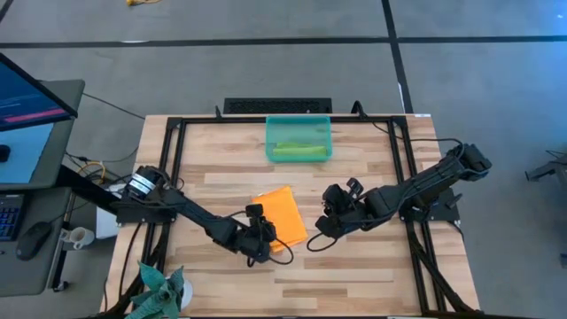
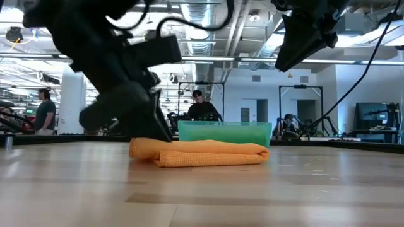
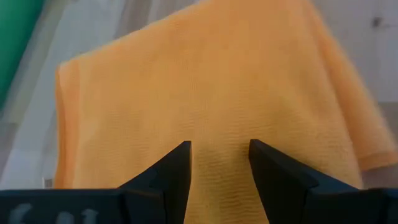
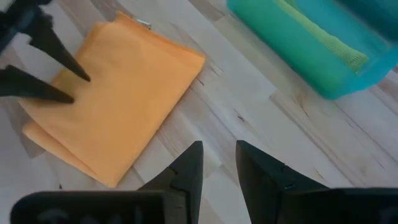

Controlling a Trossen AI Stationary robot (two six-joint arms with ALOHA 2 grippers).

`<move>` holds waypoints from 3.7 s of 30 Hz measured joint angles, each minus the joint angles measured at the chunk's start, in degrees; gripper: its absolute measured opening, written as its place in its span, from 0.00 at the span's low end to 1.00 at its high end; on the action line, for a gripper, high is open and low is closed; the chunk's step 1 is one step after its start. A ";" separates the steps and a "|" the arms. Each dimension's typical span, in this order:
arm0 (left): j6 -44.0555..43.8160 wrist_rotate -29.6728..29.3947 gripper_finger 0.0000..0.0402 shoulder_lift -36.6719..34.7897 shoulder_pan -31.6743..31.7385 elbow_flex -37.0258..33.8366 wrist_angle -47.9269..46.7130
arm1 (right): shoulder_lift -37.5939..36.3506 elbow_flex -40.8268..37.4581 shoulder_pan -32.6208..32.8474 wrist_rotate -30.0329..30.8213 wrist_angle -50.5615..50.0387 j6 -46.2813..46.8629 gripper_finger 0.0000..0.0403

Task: Roll microfiber towels into tight, uniform cylinder then place into a basket
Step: Roll the yellow microfiber towel

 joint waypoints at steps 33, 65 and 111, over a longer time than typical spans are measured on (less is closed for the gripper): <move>11.49 -9.95 0.39 -9.55 -7.90 6.18 -16.50 | -0.02 -0.01 1.60 0.42 1.01 -8.65 0.29; -3.59 -9.31 0.39 -9.30 -20.64 6.73 -18.16 | 21.34 2.39 16.37 7.46 15.14 -31.36 0.29; -1.27 -5.50 0.39 -9.23 -13.68 -3.31 1.98 | 1.81 -21.47 9.16 2.88 43.41 -29.25 0.29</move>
